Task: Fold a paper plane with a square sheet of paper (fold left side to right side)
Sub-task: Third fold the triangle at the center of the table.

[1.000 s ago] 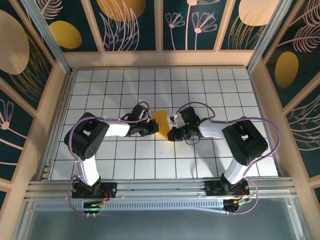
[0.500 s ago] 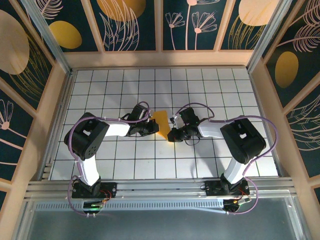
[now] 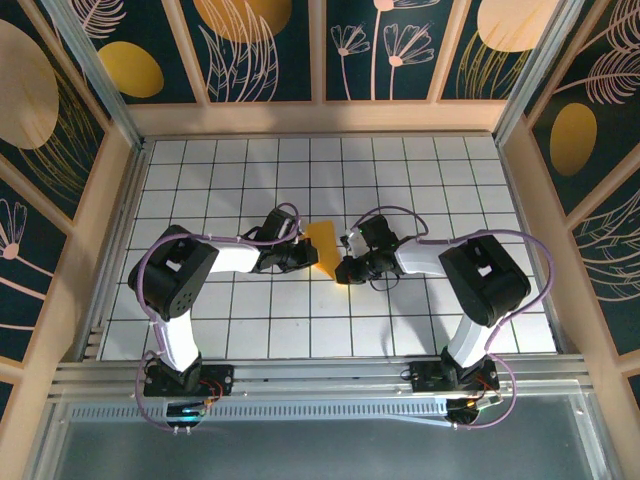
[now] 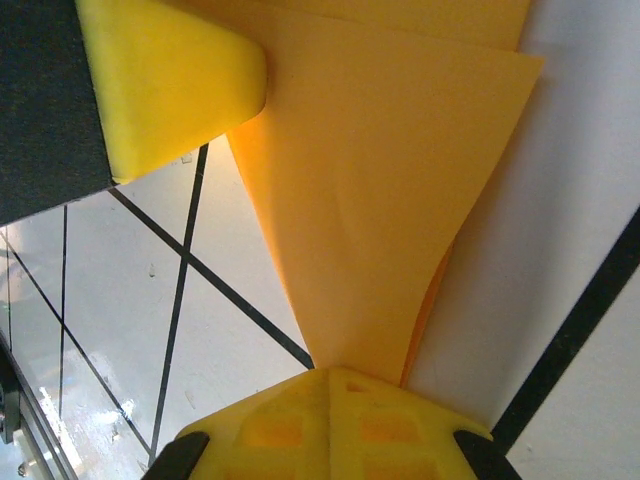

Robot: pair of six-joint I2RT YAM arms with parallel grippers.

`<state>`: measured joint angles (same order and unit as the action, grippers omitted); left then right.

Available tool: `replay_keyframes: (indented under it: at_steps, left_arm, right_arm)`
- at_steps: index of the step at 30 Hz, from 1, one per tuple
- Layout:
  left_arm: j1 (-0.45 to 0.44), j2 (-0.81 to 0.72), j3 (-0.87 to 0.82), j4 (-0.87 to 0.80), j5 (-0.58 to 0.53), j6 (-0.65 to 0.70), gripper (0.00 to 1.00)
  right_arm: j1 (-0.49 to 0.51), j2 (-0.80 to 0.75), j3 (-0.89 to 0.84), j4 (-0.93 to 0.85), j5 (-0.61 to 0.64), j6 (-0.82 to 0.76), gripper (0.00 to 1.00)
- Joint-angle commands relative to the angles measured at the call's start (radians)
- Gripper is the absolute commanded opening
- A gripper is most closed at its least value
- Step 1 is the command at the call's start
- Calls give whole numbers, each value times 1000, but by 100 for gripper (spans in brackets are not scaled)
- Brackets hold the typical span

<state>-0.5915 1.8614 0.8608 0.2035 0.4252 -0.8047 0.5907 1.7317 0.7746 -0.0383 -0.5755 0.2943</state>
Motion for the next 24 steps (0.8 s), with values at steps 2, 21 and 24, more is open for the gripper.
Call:
replay_keyframes:
  at_steps: [2,21,24]
  left_arm:
    - [4,-69,-9,-51,-49,2,0]
    - [-79,-15,24,14,43,-39,0]
    - [-78,5,27,21,44,-41,0]
  right_arm:
    - [8,64,5,-111,73,-19,0]
    - [7,111,11,-117,96,3,0]
    - [7,113,8,-115,101,3,0]
